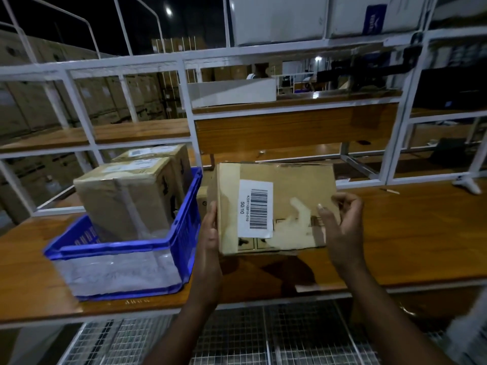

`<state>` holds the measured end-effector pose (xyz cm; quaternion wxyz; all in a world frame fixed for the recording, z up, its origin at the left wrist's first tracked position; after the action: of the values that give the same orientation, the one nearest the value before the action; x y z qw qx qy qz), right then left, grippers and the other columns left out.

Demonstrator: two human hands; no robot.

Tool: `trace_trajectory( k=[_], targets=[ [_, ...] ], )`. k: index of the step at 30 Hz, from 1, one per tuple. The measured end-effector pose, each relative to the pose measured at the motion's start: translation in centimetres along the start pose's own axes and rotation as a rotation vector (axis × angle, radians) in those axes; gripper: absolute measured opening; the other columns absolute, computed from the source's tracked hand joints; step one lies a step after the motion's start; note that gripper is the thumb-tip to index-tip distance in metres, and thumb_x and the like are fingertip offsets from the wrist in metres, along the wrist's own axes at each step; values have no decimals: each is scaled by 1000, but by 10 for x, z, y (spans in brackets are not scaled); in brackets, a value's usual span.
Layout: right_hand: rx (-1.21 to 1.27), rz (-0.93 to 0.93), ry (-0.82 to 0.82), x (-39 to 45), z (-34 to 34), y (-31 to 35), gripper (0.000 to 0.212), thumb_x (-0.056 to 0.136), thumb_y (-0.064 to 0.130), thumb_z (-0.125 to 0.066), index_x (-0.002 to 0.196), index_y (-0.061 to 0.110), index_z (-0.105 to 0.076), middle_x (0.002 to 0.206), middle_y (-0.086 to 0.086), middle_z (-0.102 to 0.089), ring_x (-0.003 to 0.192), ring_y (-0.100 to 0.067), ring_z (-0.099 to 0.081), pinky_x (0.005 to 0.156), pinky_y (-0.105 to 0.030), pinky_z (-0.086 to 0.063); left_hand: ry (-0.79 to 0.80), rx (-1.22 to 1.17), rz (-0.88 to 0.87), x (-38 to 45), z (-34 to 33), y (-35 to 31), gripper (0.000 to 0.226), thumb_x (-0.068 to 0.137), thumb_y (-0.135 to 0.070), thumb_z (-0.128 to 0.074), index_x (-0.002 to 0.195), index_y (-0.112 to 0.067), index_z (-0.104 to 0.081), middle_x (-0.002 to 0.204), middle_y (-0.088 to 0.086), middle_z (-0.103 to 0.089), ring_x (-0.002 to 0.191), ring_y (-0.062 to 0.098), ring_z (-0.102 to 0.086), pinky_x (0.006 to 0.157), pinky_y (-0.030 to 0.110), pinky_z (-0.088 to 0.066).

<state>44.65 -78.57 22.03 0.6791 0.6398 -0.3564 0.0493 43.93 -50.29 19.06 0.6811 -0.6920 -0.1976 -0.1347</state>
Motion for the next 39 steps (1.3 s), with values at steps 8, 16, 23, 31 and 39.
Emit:
trace_trajectory(
  k=[8, 16, 23, 31, 39],
  targets=[
    [-159, 125, 66, 18, -21, 17, 56, 83, 57, -52, 125, 21, -63, 149, 5, -43, 132, 2, -37, 92, -5, -34, -24, 57, 24, 21, 2, -15, 62, 95, -72, -37, 147, -39, -41, 141, -17, -56, 127, 3, -56, 100, 34, -51],
    [-262, 209, 168, 23, -45, -2, 43, 85, 54, -58, 120, 28, -60, 149, 11, -40, 138, 0, -33, 104, -48, -47, -87, 222, -42, 42, 9, -11, 64, 97, -52, -53, 153, -47, -22, 153, -23, -34, 137, -4, -39, 97, 15, -41],
    [-719, 560, 207, 13, -79, 24, 43, 83, 35, -61, 123, 21, -64, 137, 2, -58, 143, -18, -36, 116, -54, -24, -38, 766, -501, 57, -12, -28, 48, 91, -40, -62, 135, -22, -59, 146, -6, -46, 147, 16, -30, 116, 45, -34],
    [-747, 567, 67, 4, -92, 16, 36, 84, 45, -57, 103, 18, -72, 110, 2, -71, 115, -20, -59, 115, -53, -22, -129, 786, -487, 56, -10, -13, 40, 86, -41, -64, 118, -17, -67, 126, 0, -58, 127, 26, -47, 108, 15, -26],
    [-791, 562, 119, 6, -98, 18, 43, 93, 45, -43, 112, 18, -71, 119, 0, -69, 119, -19, -56, 113, -58, -24, -96, 849, -510, 59, -3, -11, 53, 89, -50, -64, 132, -20, -59, 136, -1, -52, 131, 18, -45, 108, 12, -28]
  ],
)
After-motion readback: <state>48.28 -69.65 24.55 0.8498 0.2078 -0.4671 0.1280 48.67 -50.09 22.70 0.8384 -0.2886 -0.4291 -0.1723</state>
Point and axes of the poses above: each hand's wrist, its own x-axis towards the middle knuckle, its own z-axis out of the back of the hand, y = z × x, the point moved 8 cm from there along x, towards the middle knuckle
